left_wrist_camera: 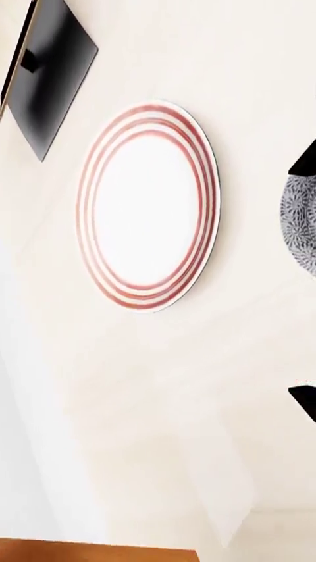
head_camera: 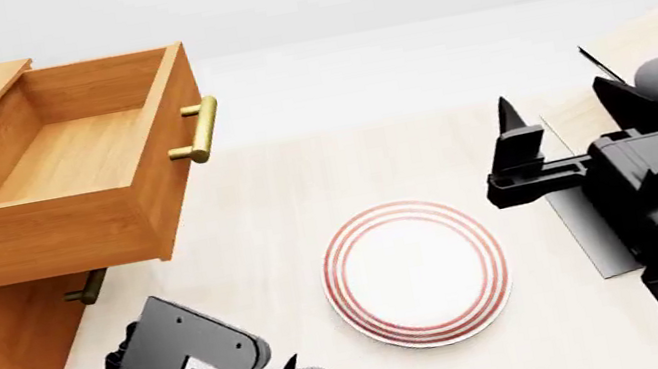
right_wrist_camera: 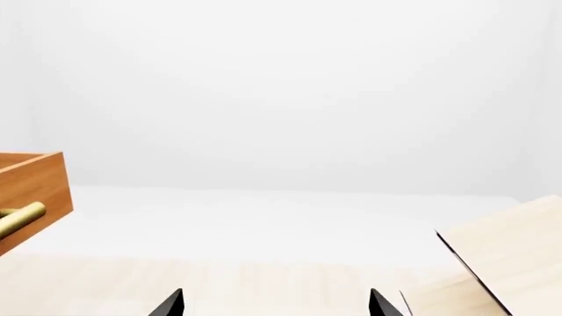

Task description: Open the top drawer of the cabinet and put the bowl in it.

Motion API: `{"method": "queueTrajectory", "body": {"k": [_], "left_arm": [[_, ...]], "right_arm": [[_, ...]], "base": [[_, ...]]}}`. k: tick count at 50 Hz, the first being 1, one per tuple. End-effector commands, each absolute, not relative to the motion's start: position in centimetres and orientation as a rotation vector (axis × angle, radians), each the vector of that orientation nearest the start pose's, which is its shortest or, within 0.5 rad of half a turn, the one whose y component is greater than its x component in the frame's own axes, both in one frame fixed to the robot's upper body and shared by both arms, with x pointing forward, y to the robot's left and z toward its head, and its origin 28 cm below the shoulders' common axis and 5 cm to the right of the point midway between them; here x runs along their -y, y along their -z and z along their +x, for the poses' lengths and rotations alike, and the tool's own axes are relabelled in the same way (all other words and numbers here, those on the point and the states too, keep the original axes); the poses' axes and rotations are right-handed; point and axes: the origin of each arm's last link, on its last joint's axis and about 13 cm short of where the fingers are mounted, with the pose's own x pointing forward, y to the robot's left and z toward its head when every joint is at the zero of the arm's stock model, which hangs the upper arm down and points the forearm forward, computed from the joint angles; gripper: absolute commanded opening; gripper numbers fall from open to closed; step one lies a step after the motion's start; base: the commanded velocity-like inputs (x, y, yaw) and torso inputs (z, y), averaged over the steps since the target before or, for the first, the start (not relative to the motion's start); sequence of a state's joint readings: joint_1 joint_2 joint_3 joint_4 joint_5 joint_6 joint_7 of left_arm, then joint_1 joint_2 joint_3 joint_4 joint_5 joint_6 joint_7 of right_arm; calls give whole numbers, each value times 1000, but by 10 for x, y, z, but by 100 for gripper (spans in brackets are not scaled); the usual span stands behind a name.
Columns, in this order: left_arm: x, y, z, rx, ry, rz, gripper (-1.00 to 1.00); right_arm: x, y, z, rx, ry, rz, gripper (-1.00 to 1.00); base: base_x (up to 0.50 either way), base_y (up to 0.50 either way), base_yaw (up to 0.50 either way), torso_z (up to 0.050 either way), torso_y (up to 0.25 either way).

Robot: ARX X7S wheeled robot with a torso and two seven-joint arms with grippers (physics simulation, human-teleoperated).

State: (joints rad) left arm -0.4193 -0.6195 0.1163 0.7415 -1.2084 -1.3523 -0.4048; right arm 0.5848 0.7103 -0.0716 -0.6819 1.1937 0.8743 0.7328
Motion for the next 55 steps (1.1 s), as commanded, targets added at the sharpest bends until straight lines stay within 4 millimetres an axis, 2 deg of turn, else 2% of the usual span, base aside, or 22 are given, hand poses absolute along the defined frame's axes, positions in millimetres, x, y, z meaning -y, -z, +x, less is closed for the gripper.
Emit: {"method": "queueTrajectory", "body": {"k": [1, 28, 55], "left_arm": [[-246, -162, 192, -516, 443, 214, 100], [-248, -162, 205, -647, 405, 272, 100], [-238, -160, 215, -698, 439, 338, 100]], "right_arm": [[141, -229, 217, 73, -43, -11, 100], [140, -229, 221, 66, -53, -7, 100], [141, -225, 222, 62, -50, -6, 100]], "base": [[0, 0, 0, 0, 0], [0, 0, 0, 0, 0], [0, 0, 0, 0, 0]]}}
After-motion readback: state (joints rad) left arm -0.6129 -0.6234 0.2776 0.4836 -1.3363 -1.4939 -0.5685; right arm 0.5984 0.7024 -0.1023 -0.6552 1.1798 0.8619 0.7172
